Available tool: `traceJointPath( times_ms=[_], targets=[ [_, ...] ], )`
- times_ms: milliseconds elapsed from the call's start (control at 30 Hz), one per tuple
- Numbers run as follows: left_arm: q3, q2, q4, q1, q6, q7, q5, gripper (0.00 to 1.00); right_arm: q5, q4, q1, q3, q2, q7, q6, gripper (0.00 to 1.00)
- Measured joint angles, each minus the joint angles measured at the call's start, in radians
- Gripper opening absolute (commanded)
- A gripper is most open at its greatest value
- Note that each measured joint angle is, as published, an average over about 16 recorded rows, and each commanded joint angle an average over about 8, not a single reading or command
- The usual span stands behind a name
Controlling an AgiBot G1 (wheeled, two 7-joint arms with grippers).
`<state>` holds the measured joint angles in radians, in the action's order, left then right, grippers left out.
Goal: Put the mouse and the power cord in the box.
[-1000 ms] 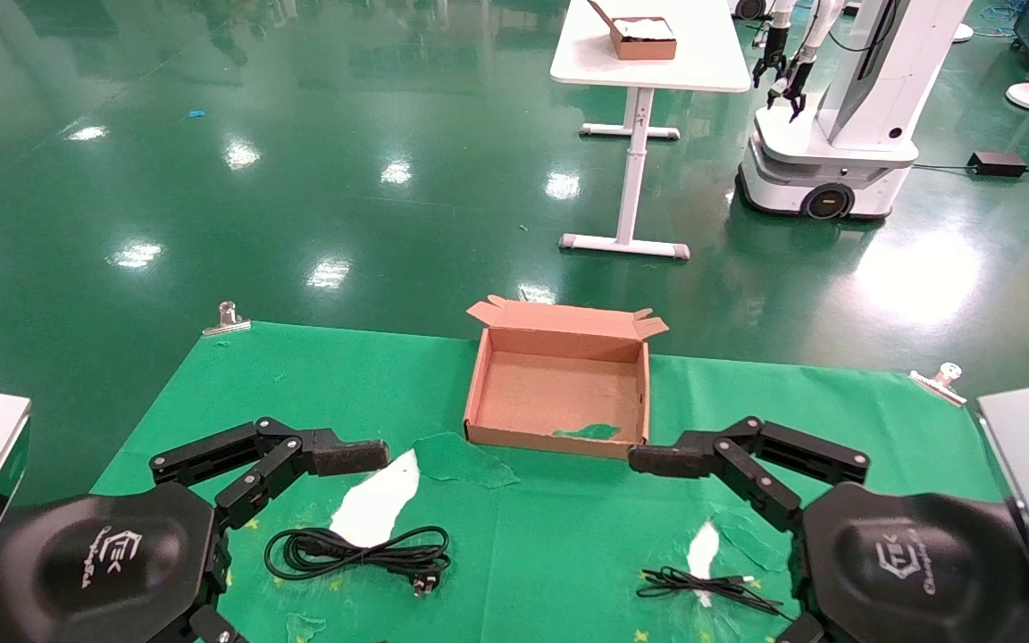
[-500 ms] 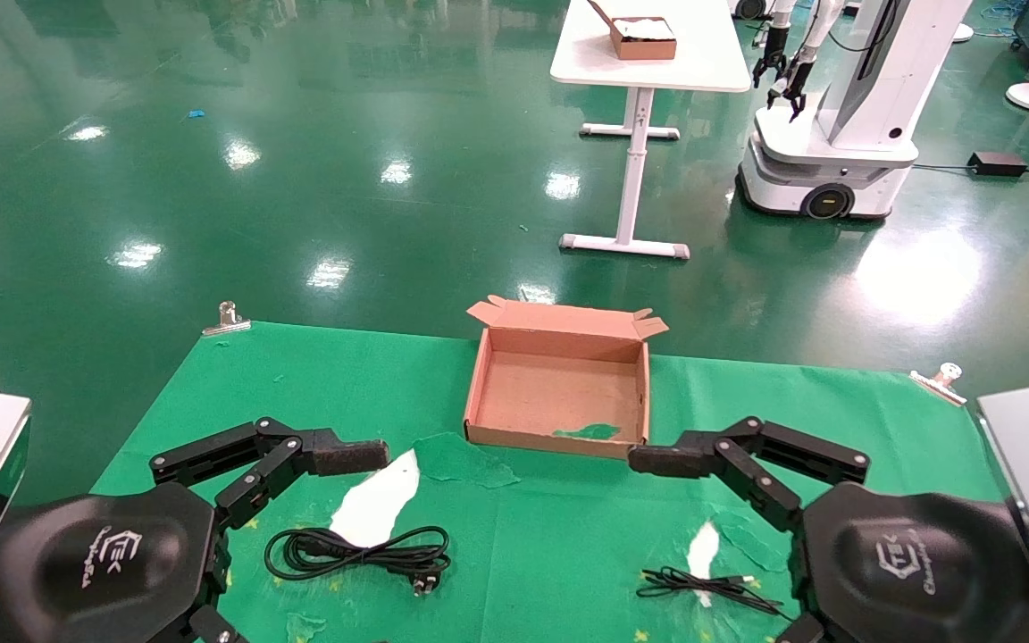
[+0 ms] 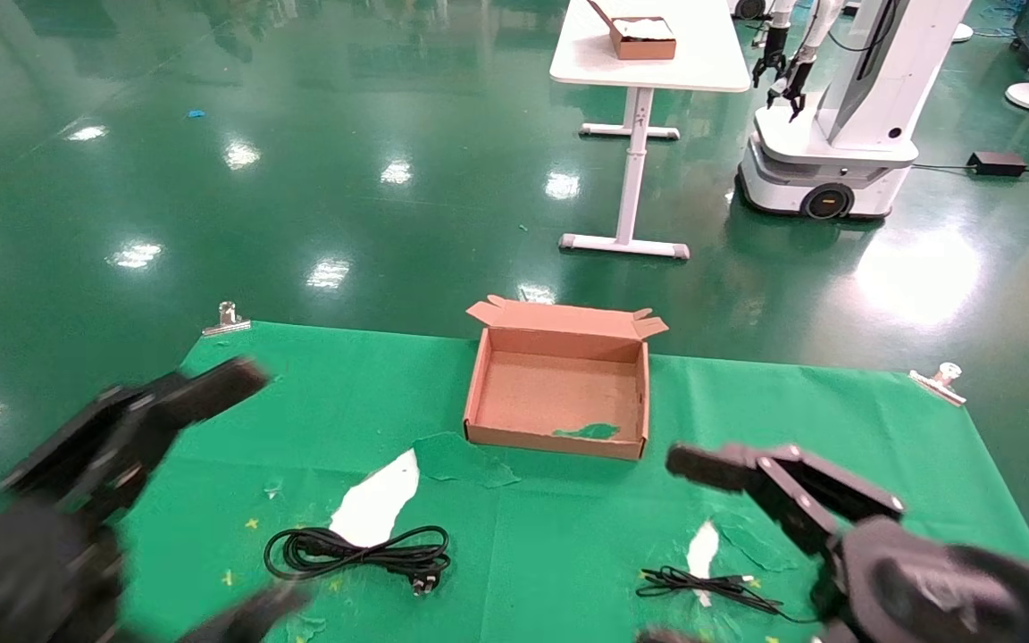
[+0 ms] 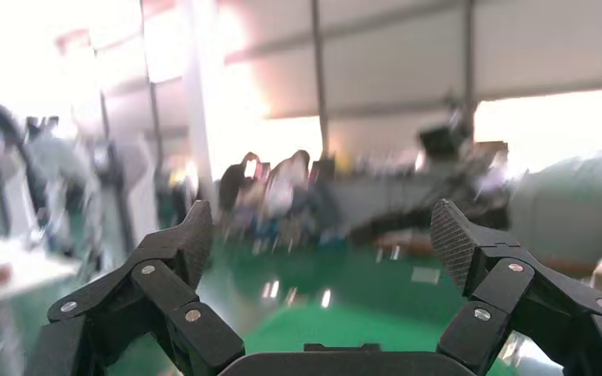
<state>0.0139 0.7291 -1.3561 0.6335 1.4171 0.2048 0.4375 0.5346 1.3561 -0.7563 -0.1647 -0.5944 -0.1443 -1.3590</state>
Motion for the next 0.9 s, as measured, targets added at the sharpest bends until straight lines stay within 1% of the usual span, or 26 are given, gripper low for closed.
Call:
traceJointPath(
  times_ms=[133,367,600,900],
  targets=[
    [-0.039,0.023,-0.008,-0.065,0.032,0.048,-0.06,1.0,-0.04,0.005,0.043,0.022,0.001,0.02,-0.01,1.0],
    [-0.053,0.034,-0.009,-0.085,0.05,0.066,-0.083,1.0,-0.055,0.007,0.056,0.033,0.003,0.029,-0.014,1.0],
    [-0.044,0.029,-0.006,-0.069,0.053,0.054,-0.071,1.0,-0.047,0.004,0.043,0.029,0.003,0.027,-0.02,1.0],
    [-0.009,0.013,0.002,-0.012,0.056,0.006,-0.03,1.0,-0.019,-0.004,0.002,0.012,0.001,0.019,-0.034,1.0]
  ],
)
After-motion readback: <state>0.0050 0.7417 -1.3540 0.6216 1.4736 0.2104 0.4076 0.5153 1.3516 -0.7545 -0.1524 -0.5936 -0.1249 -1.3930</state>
